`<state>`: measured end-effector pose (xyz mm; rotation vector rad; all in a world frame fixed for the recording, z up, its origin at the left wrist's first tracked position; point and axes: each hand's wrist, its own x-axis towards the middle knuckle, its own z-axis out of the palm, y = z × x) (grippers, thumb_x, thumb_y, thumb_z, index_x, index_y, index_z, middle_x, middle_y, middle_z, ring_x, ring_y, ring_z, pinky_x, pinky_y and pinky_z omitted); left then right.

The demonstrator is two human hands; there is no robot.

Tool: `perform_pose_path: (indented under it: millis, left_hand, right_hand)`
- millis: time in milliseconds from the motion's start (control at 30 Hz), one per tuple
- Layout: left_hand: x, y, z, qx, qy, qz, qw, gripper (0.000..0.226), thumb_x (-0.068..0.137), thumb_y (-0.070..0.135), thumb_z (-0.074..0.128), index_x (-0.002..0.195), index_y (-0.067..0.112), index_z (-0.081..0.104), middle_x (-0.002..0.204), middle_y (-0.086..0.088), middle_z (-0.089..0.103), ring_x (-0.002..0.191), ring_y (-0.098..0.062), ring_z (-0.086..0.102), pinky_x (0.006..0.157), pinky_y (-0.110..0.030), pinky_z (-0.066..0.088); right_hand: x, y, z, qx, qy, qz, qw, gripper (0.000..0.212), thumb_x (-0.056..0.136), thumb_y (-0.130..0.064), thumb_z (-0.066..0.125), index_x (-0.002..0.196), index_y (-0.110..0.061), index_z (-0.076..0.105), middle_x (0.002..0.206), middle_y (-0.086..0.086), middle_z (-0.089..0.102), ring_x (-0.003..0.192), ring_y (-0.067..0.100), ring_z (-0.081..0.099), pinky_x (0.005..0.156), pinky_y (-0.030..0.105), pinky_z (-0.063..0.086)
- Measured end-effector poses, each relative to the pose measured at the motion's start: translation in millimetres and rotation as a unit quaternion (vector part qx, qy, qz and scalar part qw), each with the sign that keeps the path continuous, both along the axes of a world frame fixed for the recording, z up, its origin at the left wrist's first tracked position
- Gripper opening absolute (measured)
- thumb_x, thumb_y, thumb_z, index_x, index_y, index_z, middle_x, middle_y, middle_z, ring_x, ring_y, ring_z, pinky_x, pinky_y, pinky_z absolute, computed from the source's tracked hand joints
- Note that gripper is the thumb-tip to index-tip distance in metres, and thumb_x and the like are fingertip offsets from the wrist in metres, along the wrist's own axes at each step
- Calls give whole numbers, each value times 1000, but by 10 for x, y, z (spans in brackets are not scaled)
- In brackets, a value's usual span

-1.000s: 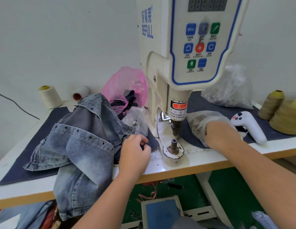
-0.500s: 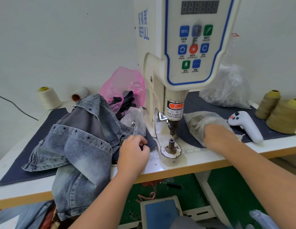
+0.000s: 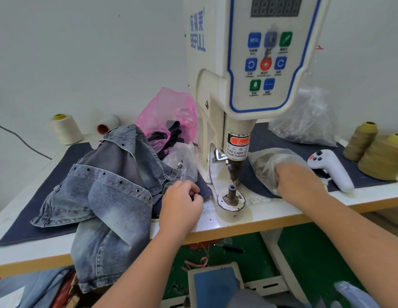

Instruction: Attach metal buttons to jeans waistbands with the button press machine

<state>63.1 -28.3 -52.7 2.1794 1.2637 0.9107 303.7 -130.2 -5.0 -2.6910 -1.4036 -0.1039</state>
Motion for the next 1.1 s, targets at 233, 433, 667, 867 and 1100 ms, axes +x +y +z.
perform_pose_path:
  millis: [233, 433, 667, 867, 1100]
  left_hand:
    - [7, 10, -12, 7, 0, 1, 1000, 14, 83, 14, 56, 84, 26, 61, 83, 14, 51, 85, -12, 49, 71, -31, 41]
    - [-3, -4, 2, -5, -17, -3, 1000, 17, 84, 13, 58, 88, 29, 60, 87, 15, 51, 84, -9, 51, 71, -27, 43]
    - [-60, -245, 286, -51, -161, -71, 983, 18, 91, 18, 61, 82, 34, 62, 78, 6, 63, 72, -3, 57, 63, -15, 47]
    - [-22, -395, 538, -248, -126, -239, 930, 19, 95, 26, 62, 82, 21, 74, 66, 11, 59, 57, -2, 46, 57, -13, 41]
    - [1, -304, 720, -339, -74, -255, 903, 14, 86, 18, 69, 73, 13, 67, 55, 8, 51, 49, -7, 38, 50, -18, 32]
  right_hand:
    - [-64, -73, 33, 222, 93, 51, 969, 18, 94, -9, 57, 109, -16, 65, 89, -7, 63, 82, 15, 58, 71, 30, 46]
    - [-446, -214, 51, 411, 320, 54, 852, 31, 79, -9, 79, 86, -33, 61, 77, -8, 64, 70, 5, 58, 67, 20, 45]
    - [-816, -273, -13, 354, 395, 123, 839, 32, 76, -14, 83, 89, -34, 62, 76, -10, 68, 63, 3, 59, 63, 17, 46]
    - [-910, -268, 52, 296, 466, 196, 810, 29, 71, -21, 84, 88, -32, 63, 72, -1, 71, 63, 12, 61, 67, 35, 52]
    - [-887, -287, 68, 281, 459, 218, 814, 33, 69, -19, 87, 85, -36, 63, 73, -2, 69, 64, 12, 59, 66, 34, 54]
